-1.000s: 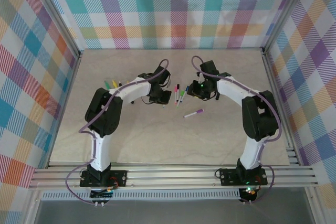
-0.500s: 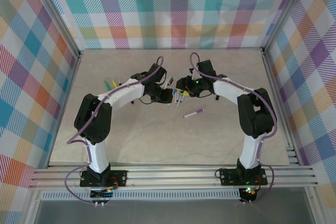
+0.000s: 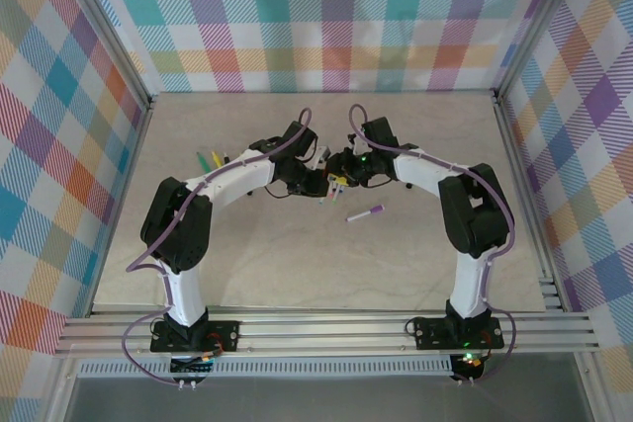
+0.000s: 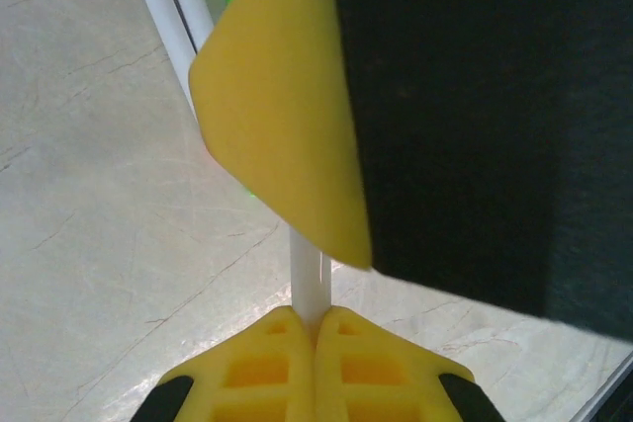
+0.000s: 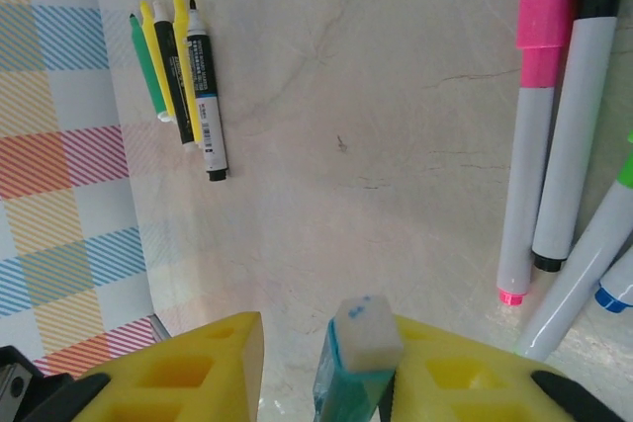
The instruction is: Open the pen caps
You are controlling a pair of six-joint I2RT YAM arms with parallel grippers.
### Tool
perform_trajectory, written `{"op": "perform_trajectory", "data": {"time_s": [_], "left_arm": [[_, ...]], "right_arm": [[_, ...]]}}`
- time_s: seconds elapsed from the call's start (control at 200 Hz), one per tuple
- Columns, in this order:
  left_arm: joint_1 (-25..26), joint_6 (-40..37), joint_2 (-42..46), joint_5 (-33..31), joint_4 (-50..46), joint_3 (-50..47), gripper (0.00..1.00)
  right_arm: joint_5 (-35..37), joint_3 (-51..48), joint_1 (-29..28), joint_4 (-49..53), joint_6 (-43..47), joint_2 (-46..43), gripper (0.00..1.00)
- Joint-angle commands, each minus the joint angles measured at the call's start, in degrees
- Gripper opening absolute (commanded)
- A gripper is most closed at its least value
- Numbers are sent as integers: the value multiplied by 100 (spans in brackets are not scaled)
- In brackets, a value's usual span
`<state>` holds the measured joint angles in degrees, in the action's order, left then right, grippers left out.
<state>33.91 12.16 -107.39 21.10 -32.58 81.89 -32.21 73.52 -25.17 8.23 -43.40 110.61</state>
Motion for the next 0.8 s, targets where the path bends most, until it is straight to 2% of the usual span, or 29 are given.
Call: {"op": "perform_trajectory", "data": {"time_s": [0.0,0.075,0.12,0.295,0.36,0.41,0.455,0.485,0.61,0.795], "left_arm": [[56,23,262,218,74,-19,0],[63,8,271,245,40,-10,0],[58,-3,272,258,20,-5,0],[63,-30,228,333,6,-32,0],[63,-17,219,279,-1,-54,0],[67,34,208,189,6,-60,19],[63,71,186,153,50,-82,29],[63,99,166,169,81,-90,33],[121,176,28,217,141,-13,35],[160,194,-136,167,61,112,28]], "right_arm": [[-84,170,-32,4,-37,105,33],[-60,202,-32,47,-34,128,25],[-49,207,-32,46,-33,128,24],[-40,216,-32,21,-46,128,0],[-56,184,-35,1,-54,104,0],[-65,158,-32,-51,-94,73,0],[-83,122,-36,-121,-130,42,0],[-84,98,-41,-151,-149,16,0],[-84,70,-67,-177,-169,-54,0],[-122,17,-76,-215,-225,-110,0]]}}
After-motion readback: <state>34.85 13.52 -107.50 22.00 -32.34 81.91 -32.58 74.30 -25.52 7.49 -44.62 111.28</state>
